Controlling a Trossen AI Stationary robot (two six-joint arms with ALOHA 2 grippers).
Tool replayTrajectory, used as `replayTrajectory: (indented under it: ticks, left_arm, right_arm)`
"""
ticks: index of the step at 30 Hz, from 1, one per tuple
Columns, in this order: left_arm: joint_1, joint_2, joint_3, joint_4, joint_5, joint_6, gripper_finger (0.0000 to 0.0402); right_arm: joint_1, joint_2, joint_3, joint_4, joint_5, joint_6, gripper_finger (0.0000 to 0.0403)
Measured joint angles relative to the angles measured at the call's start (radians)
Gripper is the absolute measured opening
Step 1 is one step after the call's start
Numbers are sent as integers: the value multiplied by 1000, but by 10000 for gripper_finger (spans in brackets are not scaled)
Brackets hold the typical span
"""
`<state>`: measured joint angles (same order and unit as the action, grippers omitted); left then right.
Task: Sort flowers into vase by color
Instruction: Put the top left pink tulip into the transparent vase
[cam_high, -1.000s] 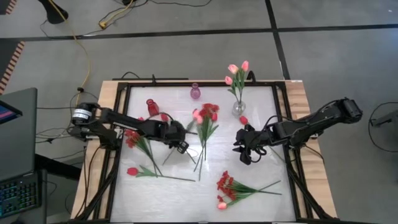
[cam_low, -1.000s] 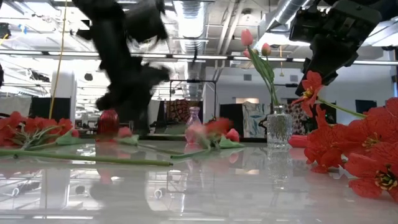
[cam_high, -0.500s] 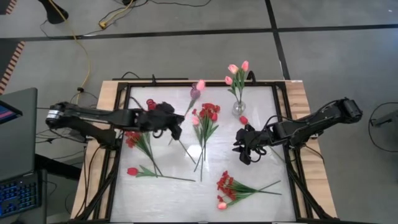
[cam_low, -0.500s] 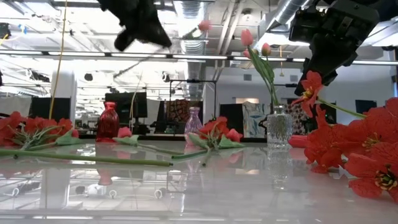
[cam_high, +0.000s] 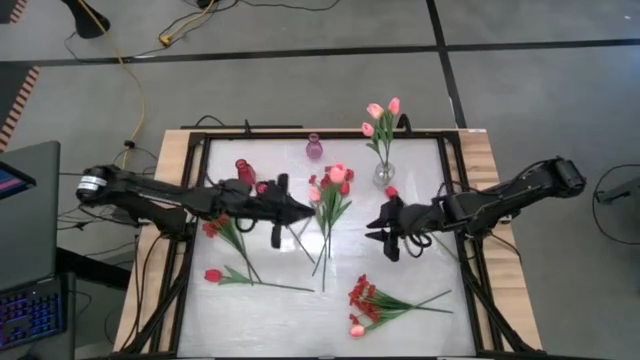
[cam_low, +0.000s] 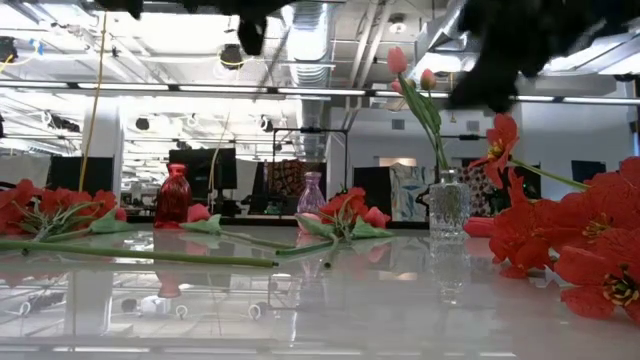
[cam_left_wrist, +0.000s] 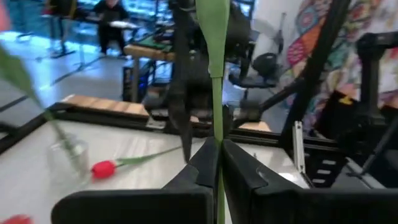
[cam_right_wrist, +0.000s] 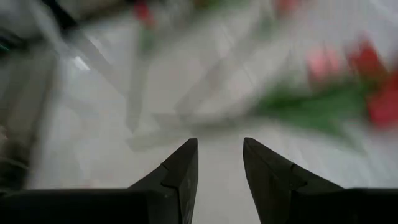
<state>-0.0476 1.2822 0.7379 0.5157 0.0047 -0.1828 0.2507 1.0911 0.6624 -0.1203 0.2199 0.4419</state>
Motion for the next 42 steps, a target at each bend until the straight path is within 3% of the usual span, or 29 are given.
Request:
replayTrajectory:
  ticks: [5,9,16,22,29,42]
  left_arm:
    - [0,153,8,251,125,5,0]
    - [0,252,46,387,218,-6,0]
    - [5,361,137,390,253,-12,0]
    - [19,388,165,382,305,-37,0]
    - [21,388,165,353,282,-31,0]
    - [21,389,164,329,193,-36,0]
  right_arm:
    - [29,-21,0,379,-1,-176,154]
    - [35,-6,0,516,-1,-272,154]
    - [0,47,0,566,-41,-305,159]
    - [-9,54,0,578,-99,-311,197]
    - [-15,54,0,579,-118,-312,233]
    - [-25,55,0,579,-109,-319,229]
